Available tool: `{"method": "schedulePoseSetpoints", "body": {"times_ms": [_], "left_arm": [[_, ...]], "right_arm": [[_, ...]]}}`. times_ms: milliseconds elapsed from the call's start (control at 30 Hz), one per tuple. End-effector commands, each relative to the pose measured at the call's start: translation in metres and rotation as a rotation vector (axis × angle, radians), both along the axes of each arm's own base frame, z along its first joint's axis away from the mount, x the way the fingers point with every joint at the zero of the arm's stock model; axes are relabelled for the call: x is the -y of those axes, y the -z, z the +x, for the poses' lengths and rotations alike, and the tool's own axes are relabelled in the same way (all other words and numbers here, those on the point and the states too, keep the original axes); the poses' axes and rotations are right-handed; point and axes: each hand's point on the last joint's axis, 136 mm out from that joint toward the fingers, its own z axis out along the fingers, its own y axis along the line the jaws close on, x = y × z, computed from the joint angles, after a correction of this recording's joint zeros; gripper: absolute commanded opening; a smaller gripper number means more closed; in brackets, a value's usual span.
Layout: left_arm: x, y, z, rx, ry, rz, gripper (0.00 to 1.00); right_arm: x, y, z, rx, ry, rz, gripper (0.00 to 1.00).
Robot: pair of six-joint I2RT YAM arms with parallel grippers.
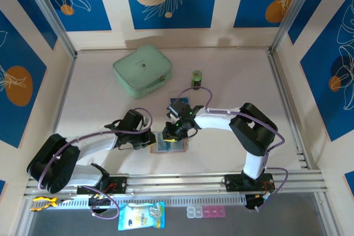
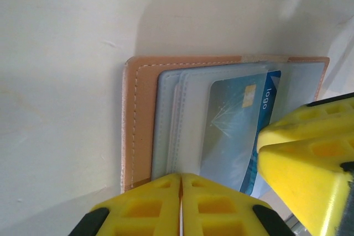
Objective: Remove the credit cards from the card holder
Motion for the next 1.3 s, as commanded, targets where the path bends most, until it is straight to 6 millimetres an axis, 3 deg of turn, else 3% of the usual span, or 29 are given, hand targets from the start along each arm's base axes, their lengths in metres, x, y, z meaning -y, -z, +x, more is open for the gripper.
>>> {"method": "schedulePoseSetpoints", "body": {"times_ms": [0,233,600,1267], "left_arm": [[-0.004,-0.007,0.002,0.007,0.008,0.022,0.09],[0.007,-0.020,0.006,0.021,0.032,-0.007,0.09],[0.017,-0.005,0.000,-0.014,0.064,-0.001,0.07],[0.006,0.010,-0.008,-0.037,0.061,0.057,0.06]], "right_arm": [[-0.001,-0.021,0.002,0.040,-0.010,0.029,0.23],[0.008,-0.024,0.004,0.047,0.014,0.022,0.23],[0.014,-0.012,0.002,0.006,0.034,0.007,0.25],[0.022,0.013,-0.006,-0.046,0.046,-0.042,0.25]]}}
